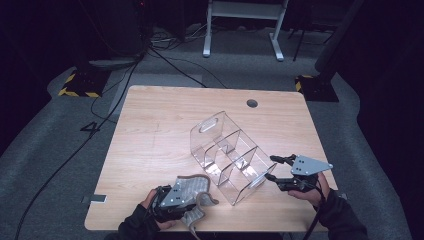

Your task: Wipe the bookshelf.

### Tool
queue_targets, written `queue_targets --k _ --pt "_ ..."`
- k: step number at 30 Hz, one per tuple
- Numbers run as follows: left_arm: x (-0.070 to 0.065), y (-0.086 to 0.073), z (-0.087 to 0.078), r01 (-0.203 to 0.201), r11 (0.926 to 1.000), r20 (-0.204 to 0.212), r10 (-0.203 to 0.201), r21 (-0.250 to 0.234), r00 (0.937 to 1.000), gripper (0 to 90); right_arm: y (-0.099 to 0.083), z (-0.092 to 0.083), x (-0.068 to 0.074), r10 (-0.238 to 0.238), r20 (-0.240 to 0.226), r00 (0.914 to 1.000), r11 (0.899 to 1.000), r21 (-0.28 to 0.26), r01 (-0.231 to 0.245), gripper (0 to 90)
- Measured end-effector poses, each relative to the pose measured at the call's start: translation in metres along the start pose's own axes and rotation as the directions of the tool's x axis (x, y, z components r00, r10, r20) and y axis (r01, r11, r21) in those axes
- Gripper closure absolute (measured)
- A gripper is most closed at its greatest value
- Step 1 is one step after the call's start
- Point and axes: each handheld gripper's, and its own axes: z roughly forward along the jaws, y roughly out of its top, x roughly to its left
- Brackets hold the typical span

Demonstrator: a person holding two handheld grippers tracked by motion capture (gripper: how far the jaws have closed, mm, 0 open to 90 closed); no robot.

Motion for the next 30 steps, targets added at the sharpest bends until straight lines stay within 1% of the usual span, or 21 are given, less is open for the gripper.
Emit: queue_targets --k 1,2,3,6,8,10,11,12,13,14,15,16,18,19,21,24,25,26,27,29,30 --pt "0.0 0.001 0.002 0.002 1.0 0.007 -0.002 -0.001 1.0 65.9 0.005 0.003 0.002 -0.024 -0.014 0.9996 1.0 0.007 0.024 40.6" --pt "0.003 0.0 0.004 0.003 1.0 -0.009 -0.003 0.009 1.0 64.9 0.007 0.004 0.003 -0.034 -0.02 0.9992 0.999 0.011 0.035 41.0" --pt "0.003 0.0 0.004 0.003 1.0 -0.009 -0.003 0.009 1.0 63.6 0.007 0.004 0.003 -0.034 -0.02 0.9992 0.999 0.011 0.035 41.0" --pt "0.01 0.0 0.007 0.034 0.9994 -0.029 -0.034 0.008 0.999 60.9 0.013 0.01 0.008 -0.06 -0.042 0.9973 0.998 0.014 0.061 45.4" --pt "0.014 0.0 0.01 0.04 0.9991 -0.046 -0.04 0.011 0.9981 60.4 0.015 0.013 0.012 -0.07 -0.05 0.9963 0.997 0.009 0.07 46.5" --pt "0.016 0.002 0.012 0.03 0.9995 -0.058 -0.029 0.014 0.9979 62.6 0.018 0.015 0.016 -0.085 -0.063 0.9944 0.996 0.009 0.086 47.1" --pt "0.018 0.002 0.013 0.034 0.9994 -0.058 -0.034 0.009 0.9977 64.1 0.019 0.016 0.017 -0.091 -0.073 0.9931 0.996 0.006 0.092 53.5" --pt "0.02 0.002 0.013 0.041 0.9992 -0.058 -0.04 0.007 0.9975 65.9 0.02 0.015 0.017 -0.093 -0.084 0.9922 0.996 -0.006 0.093 64.2" --pt "0.022 0.002 0.014 0.046 0.9989 -0.049 -0.046 0.004 0.9978 68.3 0.021 0.014 0.017 -0.09 -0.111 0.9898 0.996 -0.02 0.088 66.2" --pt "0.026 0.001 0.014 0.055 0.9985 -0.038 -0.055 0.001 0.9978 69.3 0.023 0.015 0.018 -0.096 -0.122 0.9879 0.995 -0.021 0.094 64.4" --pt "0.028 0.001 0.014 0.061 0.9981 -0.031 -0.061 -0.004 0.9976 70.4 0.025 0.017 0.02 -0.118 -0.119 0.9858 0.993 -0.014 0.118 63.1" --pt "0.029 0.001 0.014 0.062 0.998 -0.029 -0.062 -0.003 0.9976 70.9 0.027 0.018 0.02 -0.123 -0.125 0.9844 0.992 -0.011 0.123 62.2" --pt "0.031 0.001 0.014 0.054 0.9986 -0.022 -0.054 -0.002 0.9983 71.1 0.032 0.022 0.02 -0.119 -0.144 0.9824 0.993 -0.024 0.116 54.5" --pt "0.031 0.001 0.014 0.047 0.9989 -0.028 -0.047 -0.001 0.9985 71.0 0.035 0.024 0.02 -0.12 -0.148 0.9818 0.993 -0.028 0.117 55.5" --pt "0.033 0.001 0.013 0.05 0.9987 -0.05 -0.05 0.003 0.9975 70.8 0.039 0.027 0.021 -0.126 -0.187 0.9743 0.992 -0.042 0.121 58.7" --pt "0.036 0.0 0.012 0.061 0.9981 -0.069 -0.061 0.001 0.9957 69.2 0.04 0.033 0.023 -0.132 -0.223 0.966 0.991 -0.022 0.13 60.1" --pt "0.037 0.0 0.012 0.065 0.9979 -0.07 -0.065 -0.001 0.9955 67.5 0.04 0.039 0.026 -0.143 -0.223 0.9641 0.989 -0.001 0.147 62.0" --pt "0.039 -0.001 0.012 0.063 0.998 -0.08 -0.062 -0.002 0.9948 66.6 0.04 0.041 0.026 -0.143 -0.227 0.9634 0.989 -0.005 0.146 63.0" --pt "0.041 -0.001 0.012 0.063 0.998 -0.088 -0.063 -0.002 0.9942 64.8 0.041 0.042 0.026 -0.134 -0.245 0.9603 0.991 -0.009 0.136 64.3" --pt "0.045 -0.002 0.012 0.074 0.9972 -0.102 -0.075 -0.01 0.992 60.0 0.041 0.043 0.026 -0.132 -0.251 0.959 0.991 -0.016 0.132 65.7" --pt "0.047 -0.003 0.012 0.094 0.9954 -0.11 -0.096 -0.02 0.9894 55.3 0.042 0.044 0.027 -0.13 -0.255 0.9582 0.991 -0.018 0.13 67.1"
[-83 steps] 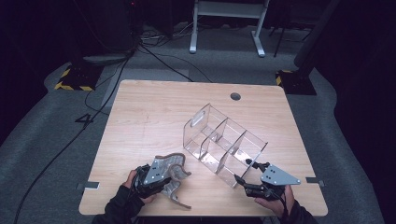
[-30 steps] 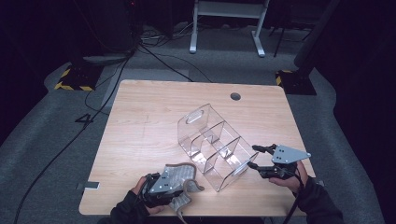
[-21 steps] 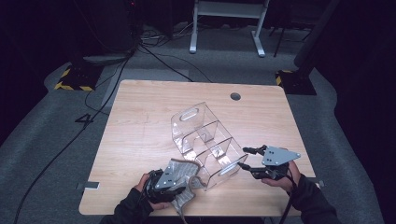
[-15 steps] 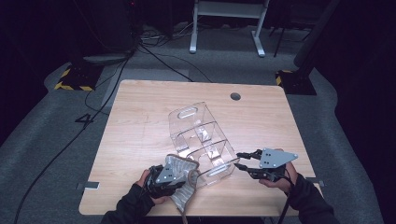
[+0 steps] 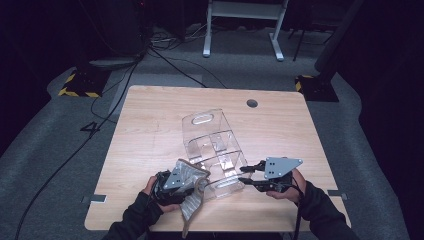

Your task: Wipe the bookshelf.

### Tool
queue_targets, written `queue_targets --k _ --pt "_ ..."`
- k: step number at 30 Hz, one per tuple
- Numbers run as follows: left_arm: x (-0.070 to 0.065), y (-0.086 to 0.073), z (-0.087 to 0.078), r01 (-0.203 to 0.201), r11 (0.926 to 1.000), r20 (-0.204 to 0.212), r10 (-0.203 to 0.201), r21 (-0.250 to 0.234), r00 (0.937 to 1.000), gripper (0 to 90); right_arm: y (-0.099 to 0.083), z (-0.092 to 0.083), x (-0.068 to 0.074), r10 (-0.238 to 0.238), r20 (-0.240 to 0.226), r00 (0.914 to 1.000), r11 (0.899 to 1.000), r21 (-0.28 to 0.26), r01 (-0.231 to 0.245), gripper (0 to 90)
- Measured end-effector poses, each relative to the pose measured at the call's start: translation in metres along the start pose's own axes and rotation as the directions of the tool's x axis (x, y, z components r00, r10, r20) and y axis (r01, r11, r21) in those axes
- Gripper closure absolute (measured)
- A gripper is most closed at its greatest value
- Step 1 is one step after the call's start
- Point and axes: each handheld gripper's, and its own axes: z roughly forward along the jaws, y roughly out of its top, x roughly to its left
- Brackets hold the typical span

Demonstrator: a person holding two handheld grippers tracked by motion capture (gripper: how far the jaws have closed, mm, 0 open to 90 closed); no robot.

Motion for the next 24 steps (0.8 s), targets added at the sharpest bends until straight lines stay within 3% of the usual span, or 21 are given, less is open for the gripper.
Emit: queue_targets --k 2,5,8,13,15,17,20,24 --pt "0.004 -0.001 0.0 0.028 0.9996 -0.02 -0.028 -0.007 0.9994 45.5 0.002 0.001 0.001 0.006 -0.001 1.0 1.0 0.008 -0.006 69.5" --pt "0.008 -0.001 0.0 0.031 0.9995 -0.05 -0.031 0.003 0.9983 36.7 0.002 0.002 0.003 0.003 0.007 1.0 1.0 0.012 -0.003 72.4" --pt "0.01 -0.001 0.0 0.033 0.9992 -0.071 -0.031 0.023 0.997 32.2 0.003 0.003 0.003 0.049 0.016 0.9987 0.999 0.001 -0.049 80.5" --pt "0.007 0.0 0.002 0.019 0.9989 -0.097 -0.015 0.043 0.9952 31.3 0.004 0.004 0.004 0.084 0.032 0.9959 0.996 -0.002 -0.084 84.7" --pt "0.006 0.002 0.001 0.034 0.9981 -0.098 -0.029 0.052 0.9947 33.6 0.004 0.006 0.006 0.094 0.053 0.9942 0.996 0.001 -0.094 83.5" --pt "0.006 0.003 0.001 0.037 0.9979 -0.122 -0.031 0.053 0.992 42.1 0.006 0.006 0.008 0.095 0.072 0.9929 0.995 0.01 -0.096 84.0" --pt "0.006 0.003 0.001 0.025 0.9984 -0.165 -0.016 0.051 0.9862 60.5 0.006 0.007 0.011 0.116 0.091 0.9891 0.993 0.008 -0.118 84.4" --pt "0.002 0.003 -0.003 0.006 0.9987 -0.186 0.004 0.051 0.9826 72.0 0.006 0.007 0.012 0.123 0.1 0.9873 0.992 0.003 -0.124 82.0"
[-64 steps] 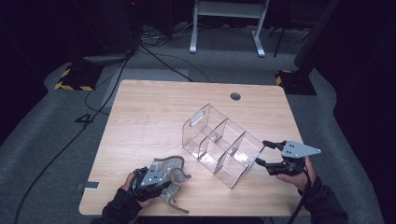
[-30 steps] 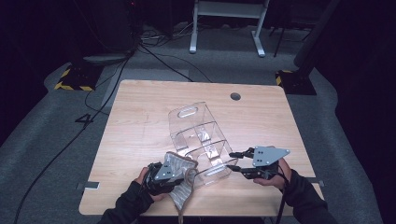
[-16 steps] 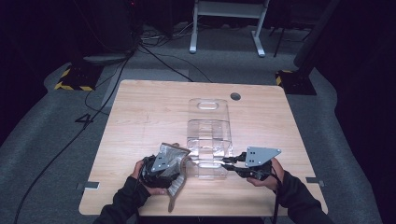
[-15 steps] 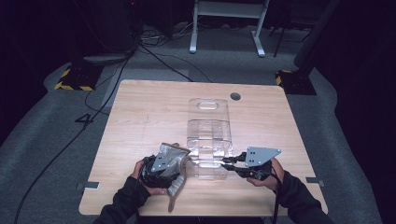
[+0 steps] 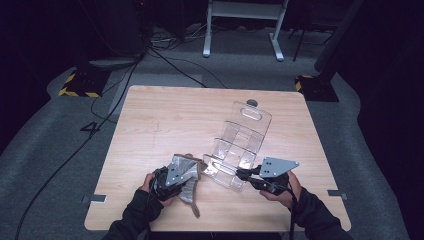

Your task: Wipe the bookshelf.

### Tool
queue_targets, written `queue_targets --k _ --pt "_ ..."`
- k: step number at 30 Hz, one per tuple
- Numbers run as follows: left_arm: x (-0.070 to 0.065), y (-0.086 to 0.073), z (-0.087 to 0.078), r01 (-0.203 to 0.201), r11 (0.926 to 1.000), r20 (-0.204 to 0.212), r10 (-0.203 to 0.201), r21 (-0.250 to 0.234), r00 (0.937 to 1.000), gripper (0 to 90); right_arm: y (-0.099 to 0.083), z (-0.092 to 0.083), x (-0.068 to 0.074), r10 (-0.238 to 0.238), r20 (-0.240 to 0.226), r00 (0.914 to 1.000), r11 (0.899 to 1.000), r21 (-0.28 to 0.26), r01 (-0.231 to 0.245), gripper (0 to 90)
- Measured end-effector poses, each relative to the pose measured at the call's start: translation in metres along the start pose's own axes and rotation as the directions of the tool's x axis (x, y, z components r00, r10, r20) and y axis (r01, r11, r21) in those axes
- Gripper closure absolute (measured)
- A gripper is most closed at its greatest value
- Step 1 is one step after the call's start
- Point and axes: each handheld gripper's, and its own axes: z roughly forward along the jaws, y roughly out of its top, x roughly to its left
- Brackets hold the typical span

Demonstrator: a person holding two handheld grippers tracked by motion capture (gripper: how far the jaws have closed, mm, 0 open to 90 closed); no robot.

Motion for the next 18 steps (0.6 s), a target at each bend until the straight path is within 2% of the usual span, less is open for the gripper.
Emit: queue_targets --k 1,3,4,6,7,8,10,11,12,14,15,16,17,18 --pt "-0.001 0.0 -0.002 0.004 1.0 0.003 -0.004 -0.005 1.0 73.3 0.0 0.0 0.0 -0.003 0.009 1.0 1.0 0.004 0.003 79.3" --pt "-0.006 0.002 -0.018 0.01 0.9974 0.038 -0.007 -0.072 0.9993 74.3 -0.001 -0.001 -0.002 -0.001 -0.003 1.0 1.0 -0.004 0.001 78.2" --pt "-0.006 0.002 -0.018 0.01 0.9974 0.038 -0.007 -0.072 0.9993 74.4 -0.001 -0.001 -0.002 -0.001 -0.003 1.0 1.0 -0.004 0.001 78.2" --pt "-0.014 0.005 -0.033 0.006 0.9885 0.092 0.008 -0.151 0.9957 74.4 -0.001 -0.001 -0.001 -0.006 -0.009 0.9999 1.0 -0.004 0.006 84.0" --pt "-0.02 0.01 -0.039 -0.01 0.9823 0.121 0.033 -0.187 0.9921 74.4 0.0 -0.001 0.0 -0.015 -0.001 0.9999 1.0 -0.003 0.015 84.5" --pt "-0.024 0.013 -0.042 -0.024 0.9788 0.126 0.051 -0.203 0.9907 74.4 -0.001 0.0 0.0 -0.004 -0.006 1.0 1.0 -0.007 0.004 84.6" --pt "-0.032 0.022 -0.043 -0.01 0.9706 0.164 0.051 -0.241 0.9852 74.3 -0.001 0.001 -0.001 0.014 -0.014 0.9998 1.0 -0.016 -0.015 84.8" --pt "-0.032 0.022 -0.043 -0.01 0.9706 0.164 0.051 -0.241 0.9852 74.3 -0.001 0.001 -0.001 0.014 -0.014 0.9998 1.0 -0.016 -0.015 84.8" --pt "-0.038 0.029 -0.042 -0.02 0.9647 0.17 0.067 -0.263 0.9832 74.3 0.0 0.002 -0.001 0.02 -0.011 0.9997 1.0 -0.016 -0.02 85.0" --pt "-0.046 0.042 -0.038 -0.044 0.9597 0.149 0.088 -0.277 0.9849 74.3 0.003 0.005 0.003 0.018 0.004 0.9998 1.0 -0.007 -0.018 85.0" --pt "-0.047 0.049 -0.036 -0.046 0.9533 0.135 0.09 -0.299 0.9867 74.3 0.004 0.006 0.004 0.018 0.008 0.9998 1.0 -0.004 -0.018 84.9" --pt "-0.047 0.056 -0.035 -0.049 0.9516 0.122 0.089 -0.304 0.9886 74.4 0.005 0.008 0.005 0.017 0.009 0.9998 1.0 -0.003 -0.017 84.8" --pt "-0.047 0.062 -0.033 -0.05 0.9455 0.11 0.09 -0.322 0.9898 74.4 0.006 0.009 0.006 0.018 0.011 0.9998 1.0 -0.003 -0.018 84.8" --pt "-0.047 0.065 -0.031 -0.046 0.9404 0.113 0.089 -0.337 0.9896 74.4 0.007 0.01 0.007 0.02 0.01 0.9998 1.0 0.0 -0.02 84.8"
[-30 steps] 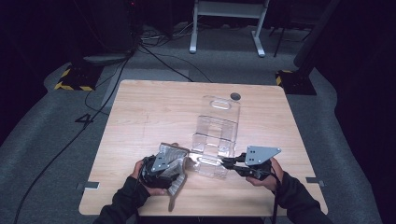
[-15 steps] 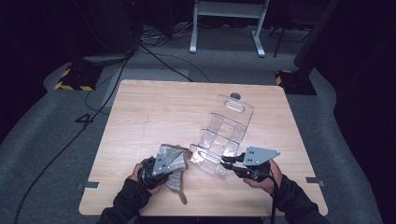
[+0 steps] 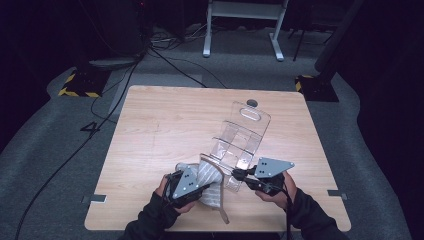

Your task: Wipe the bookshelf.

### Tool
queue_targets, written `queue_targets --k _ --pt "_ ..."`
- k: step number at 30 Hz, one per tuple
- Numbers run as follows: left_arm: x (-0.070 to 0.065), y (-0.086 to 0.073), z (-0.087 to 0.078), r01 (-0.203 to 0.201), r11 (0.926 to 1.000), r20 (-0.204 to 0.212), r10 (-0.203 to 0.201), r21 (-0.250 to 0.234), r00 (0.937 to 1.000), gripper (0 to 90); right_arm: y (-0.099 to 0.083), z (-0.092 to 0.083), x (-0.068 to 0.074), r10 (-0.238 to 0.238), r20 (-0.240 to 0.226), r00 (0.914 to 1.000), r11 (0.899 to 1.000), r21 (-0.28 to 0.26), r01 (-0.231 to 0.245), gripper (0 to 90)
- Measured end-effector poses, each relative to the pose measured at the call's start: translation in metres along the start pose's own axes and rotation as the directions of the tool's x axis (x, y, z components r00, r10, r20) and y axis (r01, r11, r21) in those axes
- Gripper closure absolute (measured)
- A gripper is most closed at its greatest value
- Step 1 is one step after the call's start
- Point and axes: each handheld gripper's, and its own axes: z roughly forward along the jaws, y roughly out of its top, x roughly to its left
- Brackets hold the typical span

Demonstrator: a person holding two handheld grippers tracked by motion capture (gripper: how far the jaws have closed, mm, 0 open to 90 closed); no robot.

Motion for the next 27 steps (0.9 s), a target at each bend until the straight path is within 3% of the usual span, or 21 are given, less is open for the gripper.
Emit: queue_targets --k 2,5,7,8,11,13,15,19,20,21,23,27 --pt "0.0 0.003 0.008 -0.017 0.9998 0.014 0.017 -0.011 0.9998 74.7 0.001 0.001 0.001 0.011 -0.004 0.9999 1.0 0.0 -0.011 84.8" --pt "-0.009 -0.003 0.022 -0.067 0.9974 0.059 0.066 0.025 0.9961 75.5 0.001 0.002 0.001 0.014 0.0 0.9999 1.0 0.001 -0.014 84.9" --pt "-0.02 -0.01 0.037 -0.126 0.9869 0.077 0.118 0.101 0.99 75.5 0.001 0.002 0.002 0.021 -0.002 0.9998 1.0 -0.004 -0.021 85.0" --pt "-0.02 -0.01 0.037 -0.126 0.9869 0.077 0.118 0.101 0.99 75.5 0.001 0.002 0.002 0.021 -0.002 0.9998 1.0 -0.004 -0.021 85.0" --pt "-0.032 -0.015 0.059 -0.151 0.9775 0.106 0.137 0.147 0.9849 75.5 0.003 0.006 0.004 0.021 0.013 0.9997 1.0 -0.003 -0.021 85.3" --pt "-0.034 -0.017 0.063 -0.16 0.9744 0.108 0.144 0.158 0.9837 75.5 0.003 0.006 0.002 0.039 0.012 0.9992 0.999 -0.007 -0.039 85.7" --pt "-0.034 -0.02 0.065 -0.177 0.9667 0.109 0.158 0.185 0.9813 75.5 0.002 0.006 0.002 0.046 0.009 0.9989 0.999 -0.014 -0.046 85.7" --pt "-0.029 -0.024 0.062 -0.171 0.9646 0.109 0.151 0.201 0.9825 75.4 0.003 0.006 0.002 0.039 0.014 0.9991 0.999 -0.011 -0.039 85.7" --pt "-0.018 -0.027 0.056 -0.158 0.9623 0.092 0.14 0.222 0.9858 75.4 0.001 0.004 0.001 0.044 0.008 0.999 0.999 -0.015 -0.043 85.7" --pt "-0.018 -0.027 0.056 -0.158 0.9623 0.092 0.14 0.222 0.9858 75.4 0.001 0.004 0.001 0.04 0.009 0.9992 0.999 -0.013 -0.04 85.7" --pt "0.001 -0.033 0.045 -0.094 0.9669 0.056 0.083 0.237 0.9949 75.3 0.001 0.004 0.001 0.042 0.009 0.9991 0.999 -0.017 -0.042 85.7" --pt "0.021 -0.037 0.032 -0.046 0.9684 -0.029 0.054 0.245 0.9981 75.1 0.001 0.004 0.002 0.041 0.015 0.999 0.999 -0.016 -0.041 85.3"
